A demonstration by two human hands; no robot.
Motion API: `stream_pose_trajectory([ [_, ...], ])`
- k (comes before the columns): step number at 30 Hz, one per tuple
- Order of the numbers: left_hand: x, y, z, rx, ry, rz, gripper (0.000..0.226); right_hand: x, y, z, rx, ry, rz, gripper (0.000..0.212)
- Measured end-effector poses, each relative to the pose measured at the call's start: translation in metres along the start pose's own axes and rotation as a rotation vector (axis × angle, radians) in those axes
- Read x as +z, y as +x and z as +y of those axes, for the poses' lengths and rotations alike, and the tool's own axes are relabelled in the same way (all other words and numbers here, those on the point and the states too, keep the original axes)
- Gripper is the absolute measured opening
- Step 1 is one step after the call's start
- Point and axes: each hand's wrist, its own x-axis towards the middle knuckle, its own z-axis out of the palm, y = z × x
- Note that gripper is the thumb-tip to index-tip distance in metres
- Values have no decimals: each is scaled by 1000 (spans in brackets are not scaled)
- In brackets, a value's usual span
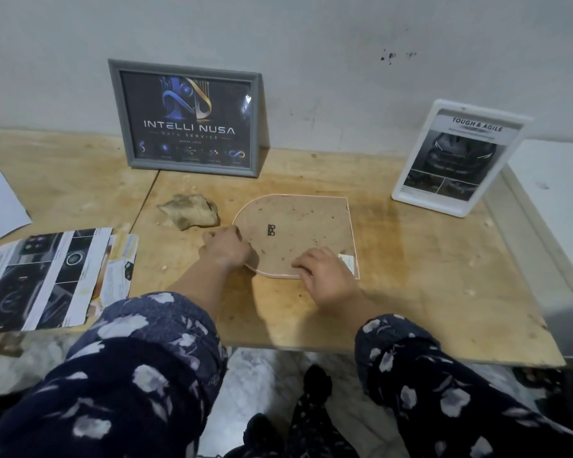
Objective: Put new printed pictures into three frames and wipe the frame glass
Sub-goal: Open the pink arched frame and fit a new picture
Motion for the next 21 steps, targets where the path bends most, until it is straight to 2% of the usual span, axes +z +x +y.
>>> stream_pose_trajectory([
  [2,0,-4,1,22,89,6,42,-8,0,7,137,48,92,34],
  [3,1,-6,2,28,110,7,44,-15,1,11,240,33,73,44],
  [6,2,-10,8,26,112,4,48,-36,4,24,532,83,-209,102],
  [8,2,-11,13,0,77,15,45,-41,7,28,562,166,-286,121],
  [11,-3,-9,24,-72,-7,9,48,-40,12,32,544,180,-251,126],
  [15,-10,-3,35,-161,-35,0,61,-46,21,43,554,220,-289,123],
  [18,-9,3,39,-214,-23,-5,62,-49,21,51,552,269,-269,116],
  [21,-8,9,42,-236,-55,5,59,-46,21,51,516,205,-261,114],
])
